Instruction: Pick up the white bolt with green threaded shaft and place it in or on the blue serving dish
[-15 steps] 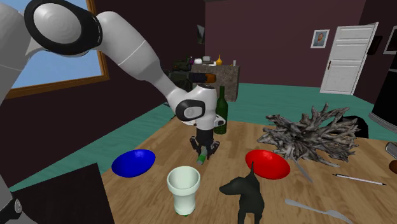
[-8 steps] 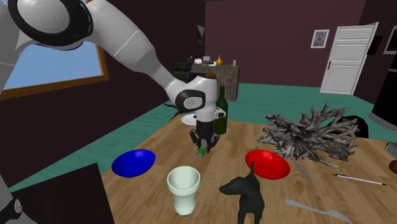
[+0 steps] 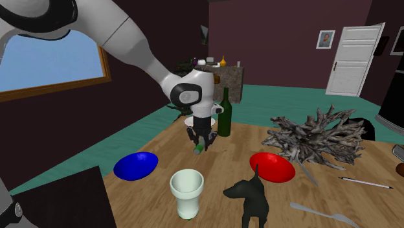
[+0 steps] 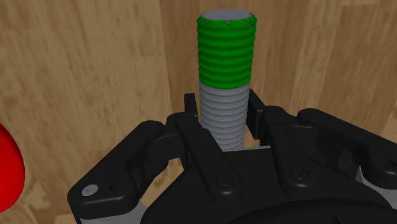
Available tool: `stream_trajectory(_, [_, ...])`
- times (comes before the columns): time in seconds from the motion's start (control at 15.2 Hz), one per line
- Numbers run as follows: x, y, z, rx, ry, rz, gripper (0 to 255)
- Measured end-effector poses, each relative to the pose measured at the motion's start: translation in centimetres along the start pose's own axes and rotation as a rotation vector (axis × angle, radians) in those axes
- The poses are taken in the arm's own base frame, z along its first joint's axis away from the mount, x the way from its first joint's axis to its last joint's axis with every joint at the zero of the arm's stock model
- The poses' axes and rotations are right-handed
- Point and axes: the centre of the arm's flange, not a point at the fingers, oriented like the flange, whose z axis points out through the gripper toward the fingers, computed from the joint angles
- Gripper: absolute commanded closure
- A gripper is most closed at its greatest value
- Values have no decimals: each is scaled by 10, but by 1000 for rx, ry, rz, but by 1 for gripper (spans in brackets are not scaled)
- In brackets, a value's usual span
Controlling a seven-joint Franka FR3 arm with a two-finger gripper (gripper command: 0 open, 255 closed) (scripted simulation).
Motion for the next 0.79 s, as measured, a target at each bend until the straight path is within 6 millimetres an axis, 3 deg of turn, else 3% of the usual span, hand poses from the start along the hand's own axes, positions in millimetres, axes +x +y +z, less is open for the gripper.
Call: stream_trajectory(0.79, [-68,-141,5,0,-1,0,255])
